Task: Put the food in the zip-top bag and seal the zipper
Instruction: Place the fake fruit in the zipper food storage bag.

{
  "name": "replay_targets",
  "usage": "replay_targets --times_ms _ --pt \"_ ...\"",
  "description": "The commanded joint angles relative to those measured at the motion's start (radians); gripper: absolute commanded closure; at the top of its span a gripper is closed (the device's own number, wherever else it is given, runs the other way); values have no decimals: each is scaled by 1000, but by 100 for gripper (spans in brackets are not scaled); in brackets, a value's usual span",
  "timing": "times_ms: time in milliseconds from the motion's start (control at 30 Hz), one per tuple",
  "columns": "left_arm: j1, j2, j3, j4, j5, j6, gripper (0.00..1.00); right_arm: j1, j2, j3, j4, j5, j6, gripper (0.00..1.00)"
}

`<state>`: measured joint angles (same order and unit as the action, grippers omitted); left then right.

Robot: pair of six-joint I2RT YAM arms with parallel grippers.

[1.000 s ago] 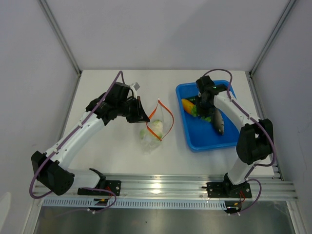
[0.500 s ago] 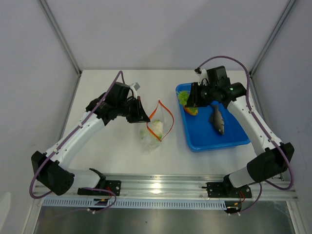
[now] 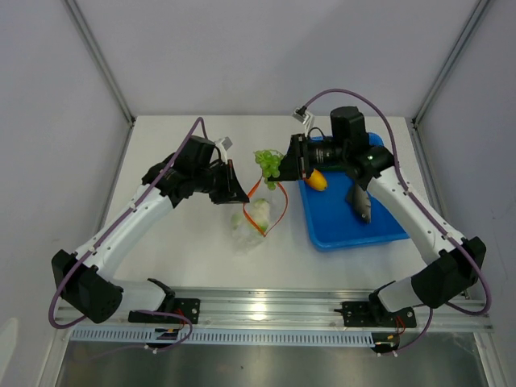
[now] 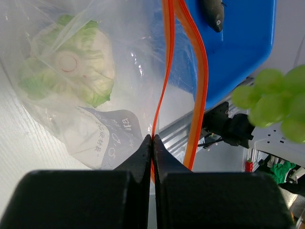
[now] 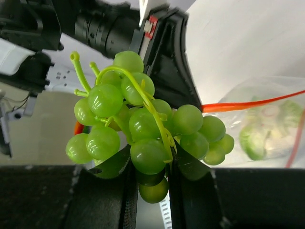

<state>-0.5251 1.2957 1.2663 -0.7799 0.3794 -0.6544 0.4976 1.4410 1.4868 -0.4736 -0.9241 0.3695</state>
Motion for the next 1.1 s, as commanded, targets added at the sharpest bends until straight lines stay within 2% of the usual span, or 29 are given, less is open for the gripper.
replay_targets --times_ms 0,433,700,900,1067 --pt "4 -30 16 16 21 -8 100 19 15 -39 116 -139 46 100" --pt "4 -49 4 16 27 -17 99 48 39 -181 1 -119 -86 100" --pt "4 -53 13 14 24 -19 99 111 116 -145 -146 -15 -204 99" --pt "5 -50 24 13 19 -21 99 114 125 -157 -178 10 -239 98" --pt "5 -56 22 11 19 -25 99 119 136 -146 -217 100 -261 91"
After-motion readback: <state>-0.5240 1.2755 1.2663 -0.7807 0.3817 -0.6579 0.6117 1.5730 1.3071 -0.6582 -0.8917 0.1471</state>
